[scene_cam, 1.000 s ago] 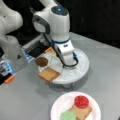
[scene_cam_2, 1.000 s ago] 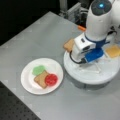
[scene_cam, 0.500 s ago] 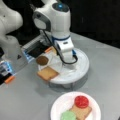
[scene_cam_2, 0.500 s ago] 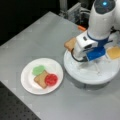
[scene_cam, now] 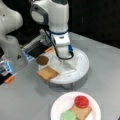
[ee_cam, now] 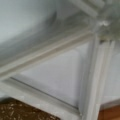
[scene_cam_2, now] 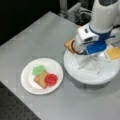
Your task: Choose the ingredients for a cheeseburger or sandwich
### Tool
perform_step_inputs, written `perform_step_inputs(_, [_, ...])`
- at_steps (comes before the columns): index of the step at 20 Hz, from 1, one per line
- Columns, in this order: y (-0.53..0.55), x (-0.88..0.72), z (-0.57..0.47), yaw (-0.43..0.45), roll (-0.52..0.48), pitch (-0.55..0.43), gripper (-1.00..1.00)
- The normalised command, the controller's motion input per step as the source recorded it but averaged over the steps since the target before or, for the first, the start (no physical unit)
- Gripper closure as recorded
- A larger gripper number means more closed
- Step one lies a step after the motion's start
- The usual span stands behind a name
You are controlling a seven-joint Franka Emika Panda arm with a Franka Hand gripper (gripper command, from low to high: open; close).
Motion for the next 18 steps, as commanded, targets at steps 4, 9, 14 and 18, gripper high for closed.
perform_step_inputs(4, [-0.21,0.16,0.33,-0.143,-0.049,0.195,-1.0])
perform_step_inputs(9, [-0.29,0.2,0.23,-0.285,0.152,0.265,-1.0])
perform_step_inputs(14, [-0.23,0.17,0.07,-0.435,0.288,0.184,-1.0])
perform_step_inputs(18, [-0.09,0.18,0.13,-0.449,0.279,0.159,-1.0])
